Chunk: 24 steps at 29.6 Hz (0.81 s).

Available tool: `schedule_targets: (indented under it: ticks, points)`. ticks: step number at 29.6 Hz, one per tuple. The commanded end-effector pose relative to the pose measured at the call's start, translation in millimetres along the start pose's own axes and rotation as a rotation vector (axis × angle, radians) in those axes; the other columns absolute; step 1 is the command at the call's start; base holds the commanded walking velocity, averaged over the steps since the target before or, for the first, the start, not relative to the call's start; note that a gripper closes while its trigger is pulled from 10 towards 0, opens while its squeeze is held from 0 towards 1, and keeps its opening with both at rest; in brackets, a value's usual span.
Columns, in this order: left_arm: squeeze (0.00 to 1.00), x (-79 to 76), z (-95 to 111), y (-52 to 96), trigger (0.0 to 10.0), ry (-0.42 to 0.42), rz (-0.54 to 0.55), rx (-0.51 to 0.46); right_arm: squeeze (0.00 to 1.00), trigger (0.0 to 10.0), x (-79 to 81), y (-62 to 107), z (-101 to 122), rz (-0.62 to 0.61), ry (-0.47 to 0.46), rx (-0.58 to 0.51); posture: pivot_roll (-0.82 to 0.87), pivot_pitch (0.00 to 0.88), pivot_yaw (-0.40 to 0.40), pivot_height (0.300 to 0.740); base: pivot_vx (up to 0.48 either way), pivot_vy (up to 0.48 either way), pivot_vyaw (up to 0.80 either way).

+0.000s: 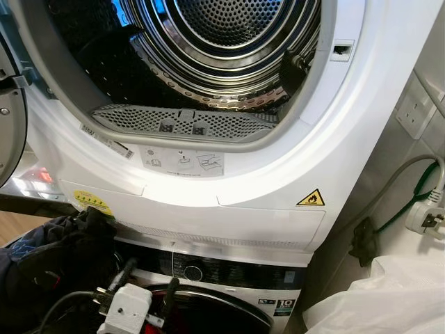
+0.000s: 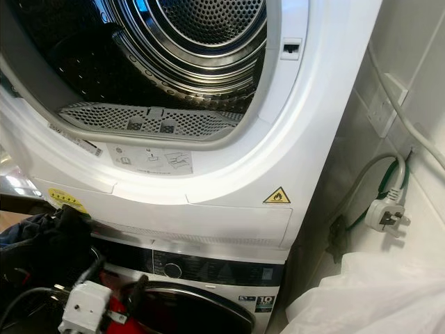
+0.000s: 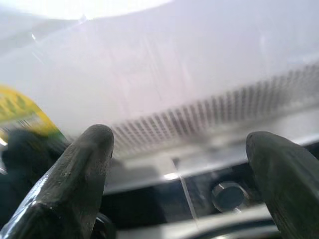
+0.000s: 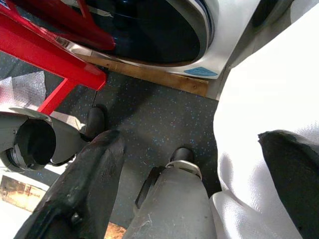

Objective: Clothes washing

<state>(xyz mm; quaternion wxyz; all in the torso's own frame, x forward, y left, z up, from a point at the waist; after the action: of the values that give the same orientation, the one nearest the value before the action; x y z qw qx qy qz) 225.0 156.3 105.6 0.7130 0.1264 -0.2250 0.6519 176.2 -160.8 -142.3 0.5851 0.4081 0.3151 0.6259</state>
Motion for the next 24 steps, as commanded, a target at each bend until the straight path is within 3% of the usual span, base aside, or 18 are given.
schedule_targets:
  ticks: [1, 5, 6, 8, 9, 11, 12, 13, 16, 20, 21, 24]
  points:
    - [0.00, 6.1, 6, 0.8, 10.0, -0.022, 0.033, 0.001, 0.00, 10.0, 1.2, 0.4, -6, 0.003, 0.009, 0.017, 0.09, 0.000, 0.020, 0.740, 0.000, 0.000, 0.00]
    - [0.00, 41.0, 7, 2.8, 10.0, 0.022, 0.238, 0.072, 0.00, 10.0, 1.7, 0.3, -6, 0.005, 0.010, 0.019, 0.11, 0.000, 0.018, 0.740, 0.000, 0.000, 0.00]
    - [0.00, 52.9, 1, 1.7, 10.0, 0.077, 0.293, 0.109, 0.00, 10.0, 2.3, 0.2, -6, 0.006, 0.011, 0.019, 0.13, 0.000, 0.017, 0.740, 0.000, 0.000, 0.00]
    - [0.00, 60.9, -6, 0.1, 10.0, 0.130, 0.319, 0.145, 0.00, 10.0, 3.4, 0.0, -7, 0.008, 0.021, 0.025, 0.14, 0.000, 0.014, 0.740, 0.000, 0.000, 0.00]
    - [0.00, 69.8, -14, -0.9, 10.0, 0.137, 0.344, 0.170, 0.00, 10.0, 4.6, -0.2, -7, 0.011, 0.024, 0.027, 0.14, 0.000, 0.015, 0.740, 0.000, 0.000, 0.00]
    - [0.00, 73.3, -16, -1.3, 10.0, 0.138, 0.352, 0.182, 0.00, 10.0, 5.0, -0.3, -7, 0.012, 0.024, 0.027, 0.14, 0.000, 0.015, 0.740, 0.000, 0.000, 0.00]
    - [0.95, 80.1, -25, -0.9, 10.0, 0.180, 0.381, 0.219, 0.00, 10.0, 5.9, -0.4, -7, 0.013, 0.023, 0.027, 0.14, 0.000, 0.017, 0.740, 0.000, 0.000, 0.00]
    - [1.00, 85.0, -31, -0.2, 10.0, 0.228, 0.409, 0.239, 0.00, 10.0, 6.5, -0.6, -7, 0.014, 0.021, 0.025, 0.14, 0.000, 0.020, 0.740, 0.000, 0.000, 0.00]
    - [1.00, 93.9, -31, -0.8, 10.0, 0.213, 0.426, 0.251, 0.00, 10.0, 7.6, -0.8, -6, 0.015, 0.015, 0.022, 0.14, 0.000, 0.021, 0.740, 0.000, 0.000, 0.00]
    - [1.00, 93.7, -36, -1.0, 10.0, 0.284, 0.457, 0.289, 0.00, 10.0, 7.7, -1.0, -5, 0.012, 0.008, 0.021, 0.15, 0.000, 0.022, 0.740, 0.000, 0.000, 0.00]
    - [1.00, 100.6, -42, 2.4, 10.0, 0.304, 0.517, 0.320, 0.00, 10.0, 7.7, -1.0, -5, 0.012, 0.008, 0.021, 0.15, 0.000, 0.023, 0.740, 0.000, 0.000, 0.00]
    - [1.00, 105.0, -43, -0.4, 10.0, 0.345, 0.526, 0.312, 0.00, 10.0, 7.3, -1.0, -5, 0.010, 0.005, 0.021, 0.15, 0.000, 0.021, 0.740, 0.000, 0.000, 0.00]
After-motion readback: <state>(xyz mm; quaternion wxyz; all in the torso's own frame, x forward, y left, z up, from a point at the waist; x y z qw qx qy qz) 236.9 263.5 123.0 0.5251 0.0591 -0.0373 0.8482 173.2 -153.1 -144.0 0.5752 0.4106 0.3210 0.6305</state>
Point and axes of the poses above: a point about 5 cm out from each wrist's last joint towards the gripper, its own y axis pointing back from the gripper into the wrist, its own z axis along the axis of the wrist's last joint, x = y × z, the point moved 5 cm from there along -y, pointing out of the wrist towards the gripper, and after that the axes turned 11 degrees about -y, right-handed, at the moved point
